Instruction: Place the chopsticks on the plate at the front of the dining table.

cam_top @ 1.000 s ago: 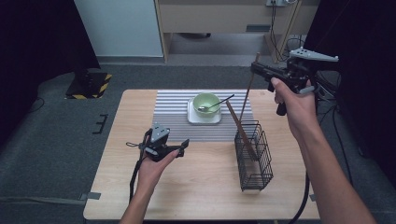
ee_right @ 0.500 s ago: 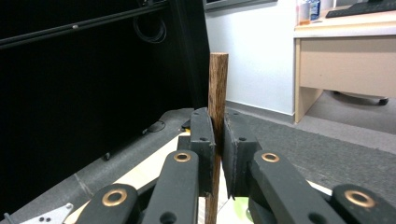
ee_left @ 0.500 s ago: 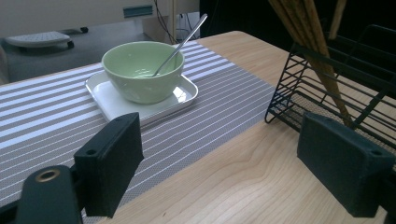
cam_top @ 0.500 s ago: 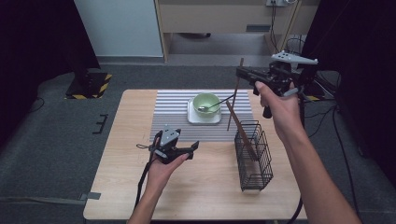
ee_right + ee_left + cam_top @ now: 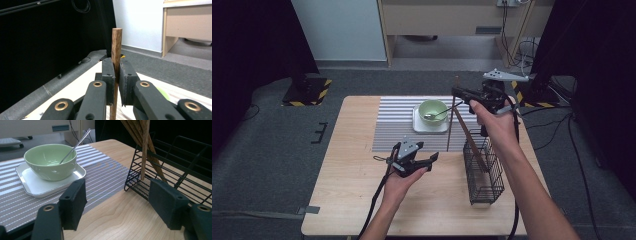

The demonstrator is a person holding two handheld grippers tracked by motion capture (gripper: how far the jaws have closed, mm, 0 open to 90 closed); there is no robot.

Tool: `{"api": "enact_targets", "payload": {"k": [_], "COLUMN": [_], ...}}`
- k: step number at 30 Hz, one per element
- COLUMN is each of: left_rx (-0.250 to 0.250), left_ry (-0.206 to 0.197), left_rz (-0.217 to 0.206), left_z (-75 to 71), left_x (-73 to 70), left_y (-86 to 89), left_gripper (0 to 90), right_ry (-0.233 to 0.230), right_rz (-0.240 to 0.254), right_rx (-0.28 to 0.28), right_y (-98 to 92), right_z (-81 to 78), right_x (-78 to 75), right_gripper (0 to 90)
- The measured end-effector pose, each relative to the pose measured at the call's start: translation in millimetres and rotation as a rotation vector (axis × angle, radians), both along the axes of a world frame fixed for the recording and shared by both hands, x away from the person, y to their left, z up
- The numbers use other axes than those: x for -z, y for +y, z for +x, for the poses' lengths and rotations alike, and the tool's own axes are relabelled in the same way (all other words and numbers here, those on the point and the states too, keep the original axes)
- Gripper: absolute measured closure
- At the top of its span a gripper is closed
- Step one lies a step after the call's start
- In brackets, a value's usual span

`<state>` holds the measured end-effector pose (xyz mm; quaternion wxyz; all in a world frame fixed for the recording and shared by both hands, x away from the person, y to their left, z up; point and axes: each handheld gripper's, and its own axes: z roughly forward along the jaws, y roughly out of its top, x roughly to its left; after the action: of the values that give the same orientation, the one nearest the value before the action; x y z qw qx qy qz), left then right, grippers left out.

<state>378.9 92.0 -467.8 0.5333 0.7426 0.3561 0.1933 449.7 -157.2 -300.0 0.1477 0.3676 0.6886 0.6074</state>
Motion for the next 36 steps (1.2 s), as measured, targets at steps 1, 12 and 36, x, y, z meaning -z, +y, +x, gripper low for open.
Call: {"api": "enact_targets", "payload": {"k": [1,12,36], "left_rx": [0.007,0.029,0.029], "left_ry": [0.012,0.028,0.024], "left_rz": [-0.016,-0.021,-0.036], "left_z": [0.4,0.0,-1.5], "left_x": [1.2,9.9,16.6], "left_y": [-0.6,-9.9,-18.9], "left_gripper": [33.2,50.5,72.8], "right_ry": [0.002,0.021,0.052], "right_rz": [0.000,0.017,0.052], "right_rx": [-0.002,-0.033,-0.054], "right_y": [1.5,17.4,21.2], "right_z": [0.4,1.5,0.0], "right_x": [1.4,8.6,16.4], "right_gripper": [84.0,84.0,84.0]}}
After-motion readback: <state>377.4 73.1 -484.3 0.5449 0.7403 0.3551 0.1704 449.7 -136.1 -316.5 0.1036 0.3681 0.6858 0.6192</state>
